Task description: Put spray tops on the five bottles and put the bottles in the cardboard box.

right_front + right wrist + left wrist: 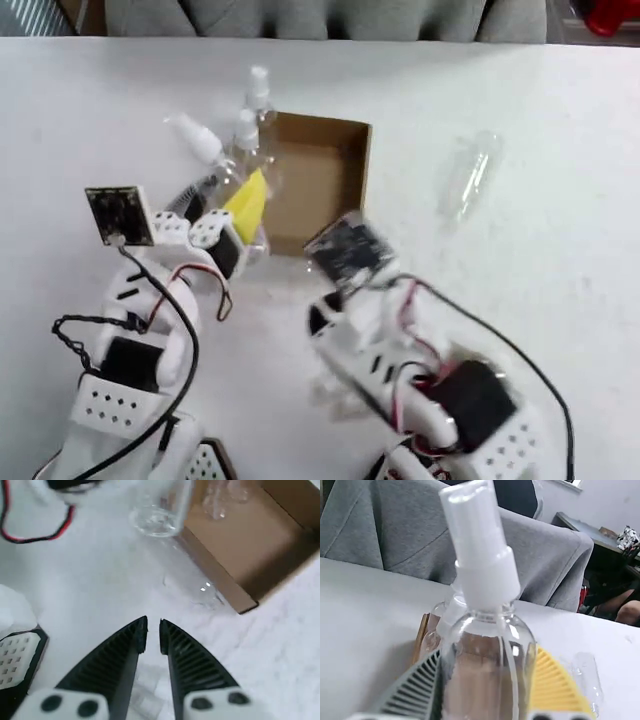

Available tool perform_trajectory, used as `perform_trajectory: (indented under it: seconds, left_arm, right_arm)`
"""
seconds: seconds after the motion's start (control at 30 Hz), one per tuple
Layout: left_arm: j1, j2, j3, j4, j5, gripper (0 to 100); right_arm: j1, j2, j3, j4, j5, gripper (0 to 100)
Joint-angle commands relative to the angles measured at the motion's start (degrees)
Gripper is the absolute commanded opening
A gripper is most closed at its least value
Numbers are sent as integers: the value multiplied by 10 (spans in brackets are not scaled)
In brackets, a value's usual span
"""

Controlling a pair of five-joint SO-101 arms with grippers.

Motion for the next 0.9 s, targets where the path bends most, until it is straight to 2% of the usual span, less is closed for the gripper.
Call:
perform_trajectory:
  seconds: [0.0,0.13,0.43,0.6,0.73,0.87]
  left_arm:
    - [-5,0,-11,-47,14,20]
    - [-6,-1,13,-82,14,20]
    - [-5,-1,18,-76,14,20]
    - [-3,-1,18,-70,14,20]
    - [0,-12,-2,-12,14,20]
    - [1,-84,-10,54,14,20]
  right_arm:
    - [-78,-8,64,-107,7,17]
    - [-85,-8,141,-240,7,17]
    - [-85,-8,266,-504,7,17]
    - [-81,-5,302,-589,7,16]
    - [-80,-4,324,-632,7,16]
    - [-78,-3,325,-636,7,16]
